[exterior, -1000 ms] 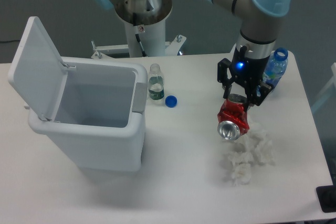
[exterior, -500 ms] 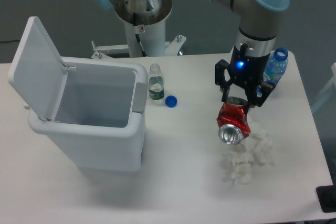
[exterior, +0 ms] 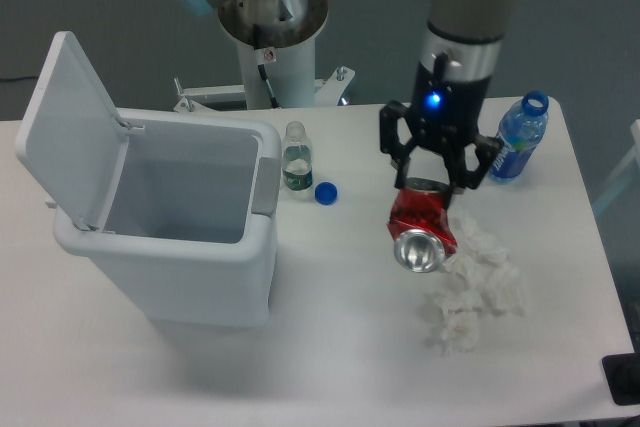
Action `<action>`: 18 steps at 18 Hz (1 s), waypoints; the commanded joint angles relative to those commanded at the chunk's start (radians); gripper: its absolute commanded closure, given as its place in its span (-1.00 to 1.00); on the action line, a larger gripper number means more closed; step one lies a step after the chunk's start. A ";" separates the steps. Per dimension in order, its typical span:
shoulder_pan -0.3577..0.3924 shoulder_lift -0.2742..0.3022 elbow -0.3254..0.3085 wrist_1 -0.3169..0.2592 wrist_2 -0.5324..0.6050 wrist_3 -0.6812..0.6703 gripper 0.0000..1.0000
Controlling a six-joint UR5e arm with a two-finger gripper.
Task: Place the cans in the trash can
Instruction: 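Carry the red can over the open white trash bin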
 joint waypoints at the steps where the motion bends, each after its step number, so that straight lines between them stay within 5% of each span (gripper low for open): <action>1: -0.018 0.008 0.000 -0.002 -0.003 -0.023 0.03; 6: -0.084 0.075 -0.023 -0.005 -0.032 -0.120 0.03; 9: -0.120 0.118 -0.037 -0.057 -0.032 -0.125 0.03; 18: -0.187 0.170 -0.081 -0.112 -0.032 -0.141 0.03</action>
